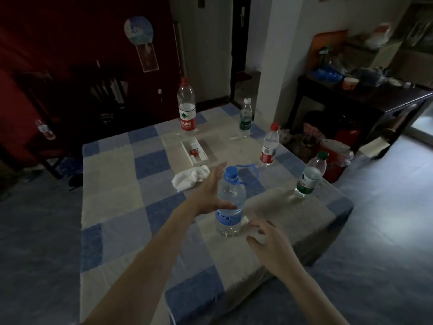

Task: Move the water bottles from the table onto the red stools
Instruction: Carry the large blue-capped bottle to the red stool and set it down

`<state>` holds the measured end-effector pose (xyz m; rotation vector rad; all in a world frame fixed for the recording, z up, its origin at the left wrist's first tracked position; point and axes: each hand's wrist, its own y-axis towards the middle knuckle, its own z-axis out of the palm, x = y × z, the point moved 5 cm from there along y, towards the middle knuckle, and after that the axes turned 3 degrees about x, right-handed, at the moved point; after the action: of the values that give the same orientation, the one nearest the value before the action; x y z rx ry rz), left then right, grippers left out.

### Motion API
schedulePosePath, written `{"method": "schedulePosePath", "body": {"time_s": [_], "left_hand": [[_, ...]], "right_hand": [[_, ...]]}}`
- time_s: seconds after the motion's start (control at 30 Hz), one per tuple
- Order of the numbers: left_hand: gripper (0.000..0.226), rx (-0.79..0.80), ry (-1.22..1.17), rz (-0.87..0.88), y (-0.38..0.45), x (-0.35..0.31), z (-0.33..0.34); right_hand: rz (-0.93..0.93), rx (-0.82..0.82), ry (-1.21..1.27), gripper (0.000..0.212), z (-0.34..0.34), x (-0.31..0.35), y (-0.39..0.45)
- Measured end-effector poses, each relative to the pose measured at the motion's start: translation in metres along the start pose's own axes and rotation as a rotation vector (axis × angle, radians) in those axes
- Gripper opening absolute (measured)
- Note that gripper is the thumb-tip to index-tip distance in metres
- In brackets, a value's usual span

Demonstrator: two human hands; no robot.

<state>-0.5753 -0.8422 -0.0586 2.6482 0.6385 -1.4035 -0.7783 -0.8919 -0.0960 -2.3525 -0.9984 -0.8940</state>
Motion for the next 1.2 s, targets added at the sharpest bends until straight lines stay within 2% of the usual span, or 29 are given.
{"method": "schedulePosePath", "body": {"time_s": [0.07,0.2,0.33,0.47,0.73,1.1,1.2], "left_hand": [[0.113,0.038,-0.012,0.023,0.008,0.001,0.001],[0.095,0.094,0.023,0.044,0.02,0.007,-0.003],[0.107,0.082,-0.021,0.06,0.027,0.015,-0.003],[0.087,0.077,0.026,0.054,0.034,0.022,-0.002],[0.09,0.096,0.015,0.066,0.039,0.027,0.001],[0.08,-0.057,0.193,0.225,0.027,0.006,0.006],[0.08,-0.071,0.183,0.26,0.022,-0.01,0.0]], "right_hand": [[0.017,0.002,-0.003,0.036,0.0,-0.003,0.005],[0.036,0.001,0.012,0.034,0.003,-0.005,0.013],[0.055,0.028,0.009,0.033,0.012,-0.008,0.018],[0.075,0.038,0.019,0.036,0.017,-0.015,0.017],[0.085,0.014,0.034,0.035,0.016,-0.021,0.018],[0.109,-0.059,0.027,0.035,0.007,-0.037,0.017],[0.103,-0.126,0.07,0.038,0.003,-0.039,0.014]]}}
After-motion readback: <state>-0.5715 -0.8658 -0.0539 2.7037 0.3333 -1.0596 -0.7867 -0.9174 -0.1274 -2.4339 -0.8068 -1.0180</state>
